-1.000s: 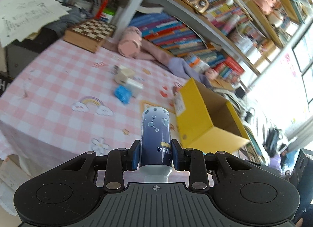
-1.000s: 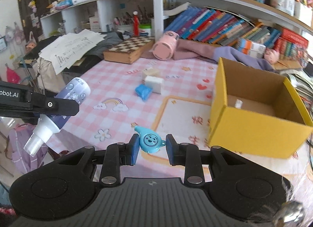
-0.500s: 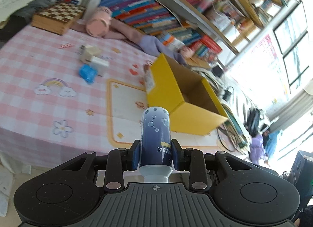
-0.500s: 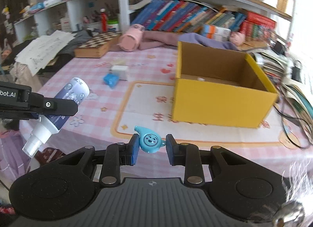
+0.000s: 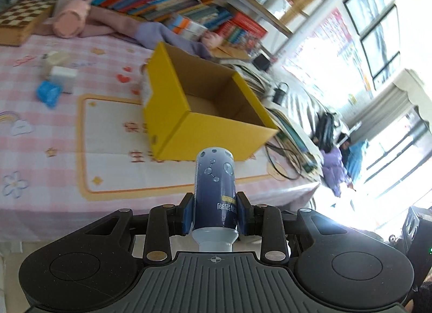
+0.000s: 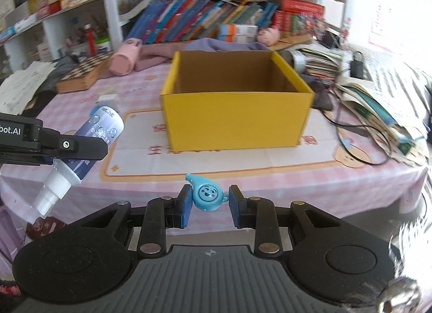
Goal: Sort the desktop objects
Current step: 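Carry the bottle and the blue whistle over the yellow box with both tools, then open the left tool to drop the bottle while the right tool releases the whistle into the box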
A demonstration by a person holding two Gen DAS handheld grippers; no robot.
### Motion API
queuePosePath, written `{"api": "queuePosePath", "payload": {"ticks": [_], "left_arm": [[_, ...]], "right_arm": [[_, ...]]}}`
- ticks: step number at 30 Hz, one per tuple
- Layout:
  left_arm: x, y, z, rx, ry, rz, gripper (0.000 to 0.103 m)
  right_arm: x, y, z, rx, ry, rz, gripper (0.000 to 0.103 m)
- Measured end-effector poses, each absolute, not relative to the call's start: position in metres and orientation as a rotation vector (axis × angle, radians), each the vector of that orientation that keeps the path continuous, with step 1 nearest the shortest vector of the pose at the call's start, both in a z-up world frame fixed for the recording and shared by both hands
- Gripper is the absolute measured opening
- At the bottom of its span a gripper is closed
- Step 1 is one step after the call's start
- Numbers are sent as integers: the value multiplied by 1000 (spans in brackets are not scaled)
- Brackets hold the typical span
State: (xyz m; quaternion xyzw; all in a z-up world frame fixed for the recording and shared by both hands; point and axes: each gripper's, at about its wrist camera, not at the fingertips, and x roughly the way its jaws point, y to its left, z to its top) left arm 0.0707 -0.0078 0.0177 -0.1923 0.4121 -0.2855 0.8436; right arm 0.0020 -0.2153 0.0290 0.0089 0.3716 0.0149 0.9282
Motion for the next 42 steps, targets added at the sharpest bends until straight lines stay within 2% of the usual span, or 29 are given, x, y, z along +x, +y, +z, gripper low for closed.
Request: {"api": "queuePosePath", "payload": {"ticks": [17,29,42], "left_arm": [[113,-65,27,-377,846,-683,31],[183,-94,59,-297,683,-599,31],[241,-140,7,-166,854,-391,31]], "right_arm": [[33,-265,32,22,731,-10,27],[138,-297,70,-74,583,93,27],[275,-291,42,-179,708,312,27]]}}
